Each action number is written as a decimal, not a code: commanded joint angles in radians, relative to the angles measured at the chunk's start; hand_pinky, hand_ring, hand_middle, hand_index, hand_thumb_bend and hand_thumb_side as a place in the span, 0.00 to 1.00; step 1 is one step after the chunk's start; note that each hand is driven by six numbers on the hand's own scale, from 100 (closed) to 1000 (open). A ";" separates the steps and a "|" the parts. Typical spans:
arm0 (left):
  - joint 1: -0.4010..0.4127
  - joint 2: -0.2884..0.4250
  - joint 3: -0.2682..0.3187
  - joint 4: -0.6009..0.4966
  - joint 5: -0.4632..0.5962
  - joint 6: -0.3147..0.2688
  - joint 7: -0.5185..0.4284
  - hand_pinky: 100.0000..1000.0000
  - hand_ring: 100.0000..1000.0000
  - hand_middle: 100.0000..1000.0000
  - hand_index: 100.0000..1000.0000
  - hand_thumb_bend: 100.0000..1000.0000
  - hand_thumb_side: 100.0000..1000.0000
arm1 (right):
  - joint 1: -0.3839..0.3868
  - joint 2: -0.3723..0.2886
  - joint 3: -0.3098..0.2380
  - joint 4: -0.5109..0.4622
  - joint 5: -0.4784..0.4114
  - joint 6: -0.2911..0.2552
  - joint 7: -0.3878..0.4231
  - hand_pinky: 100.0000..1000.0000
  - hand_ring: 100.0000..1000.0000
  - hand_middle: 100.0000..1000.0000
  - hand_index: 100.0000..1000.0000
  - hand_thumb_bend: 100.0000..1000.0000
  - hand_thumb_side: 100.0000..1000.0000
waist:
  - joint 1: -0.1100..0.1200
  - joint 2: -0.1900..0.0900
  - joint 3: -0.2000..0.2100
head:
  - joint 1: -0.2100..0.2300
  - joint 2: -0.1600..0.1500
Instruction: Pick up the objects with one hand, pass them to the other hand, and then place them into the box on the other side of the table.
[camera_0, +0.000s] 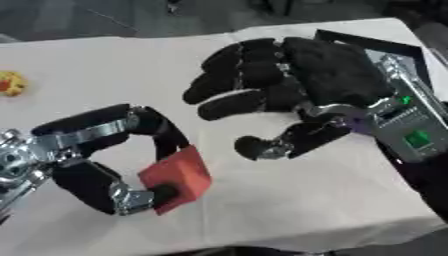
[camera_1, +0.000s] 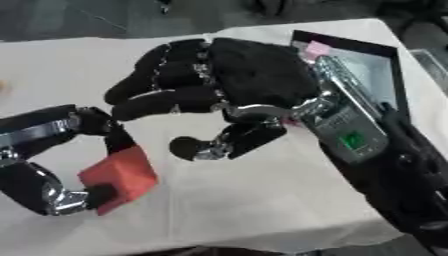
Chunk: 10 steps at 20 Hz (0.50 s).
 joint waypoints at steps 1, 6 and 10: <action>-0.018 0.004 0.017 -0.012 -0.035 0.000 0.054 0.70 0.44 0.42 0.53 0.00 0.31 | -0.009 -0.008 0.000 -0.003 -0.061 0.023 0.062 0.82 0.83 0.88 1.00 0.00 0.00 | 0.000 -0.012 0.002 | -0.005 -0.003; -0.020 -0.007 0.013 -0.012 -0.061 0.023 0.111 0.70 0.44 0.42 0.53 0.00 0.31 | -0.012 -0.003 -0.002 -0.005 -0.121 0.042 0.138 0.82 0.83 0.88 1.00 0.00 0.00 | -0.001 -0.013 0.003 | -0.007 -0.003; -0.023 -0.016 0.007 -0.012 -0.056 0.040 0.125 0.70 0.44 0.42 0.52 0.00 0.31 | -0.015 0.004 -0.002 -0.014 -0.149 0.049 0.179 0.83 0.84 0.90 1.00 0.00 0.00 | -0.001 -0.013 0.003 | -0.010 -0.003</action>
